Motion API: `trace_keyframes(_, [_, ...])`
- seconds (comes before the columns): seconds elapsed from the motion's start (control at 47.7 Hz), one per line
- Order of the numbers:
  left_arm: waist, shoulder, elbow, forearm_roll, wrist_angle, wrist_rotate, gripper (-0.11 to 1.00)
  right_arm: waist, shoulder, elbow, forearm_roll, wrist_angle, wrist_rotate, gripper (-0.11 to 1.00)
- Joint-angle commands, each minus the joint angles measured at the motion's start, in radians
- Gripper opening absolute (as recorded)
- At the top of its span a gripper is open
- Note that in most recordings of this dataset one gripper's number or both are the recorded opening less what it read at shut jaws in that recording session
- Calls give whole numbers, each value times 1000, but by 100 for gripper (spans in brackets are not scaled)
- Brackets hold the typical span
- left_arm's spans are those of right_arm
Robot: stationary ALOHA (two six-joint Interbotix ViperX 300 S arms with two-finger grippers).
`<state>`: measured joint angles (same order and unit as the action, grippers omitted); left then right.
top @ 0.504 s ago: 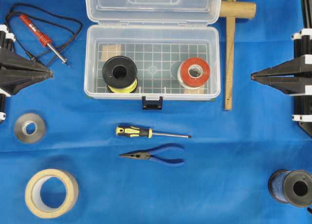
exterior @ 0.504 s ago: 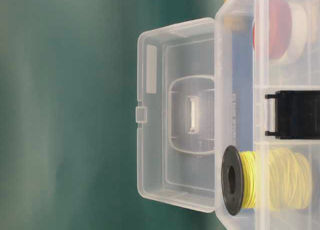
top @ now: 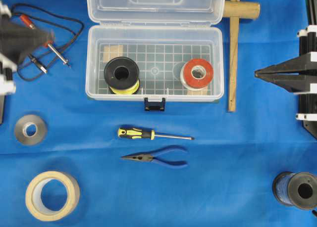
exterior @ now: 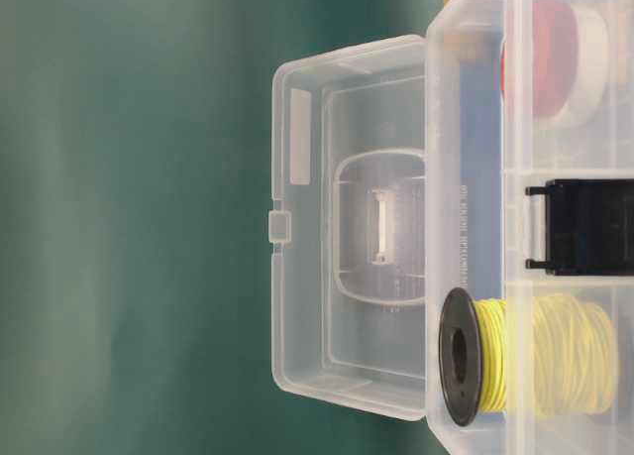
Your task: Close the tool box with the left arm.
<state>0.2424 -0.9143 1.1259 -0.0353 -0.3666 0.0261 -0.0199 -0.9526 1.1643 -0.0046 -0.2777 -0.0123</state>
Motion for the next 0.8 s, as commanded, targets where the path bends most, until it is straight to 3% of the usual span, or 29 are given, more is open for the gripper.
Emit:
trace_keyframes(0.0, [77,26,-51,-2,-11,14,1,-5,11,-23,0,-3,3,0])
trace_keyframes(0.105, [156,57,-84,-2,-9,29,16,-6,14,-23,-5,-2,3,0])
trace_keyframes(0.273, [276,140,-164,-2,23,34,65,-14,15,-21,-5,20,3,0])
trace_keyframes(0.378, [331,224,-233,-2,37,35,88,-23,15,-21,-5,26,3,0])
trace_keyframes(0.587, [394,451,-402,2,132,44,92,-44,18,-20,-5,41,2,0])
trace_keyframes(0.776, [411,638,-589,2,336,144,92,-52,26,-18,-5,63,3,0])
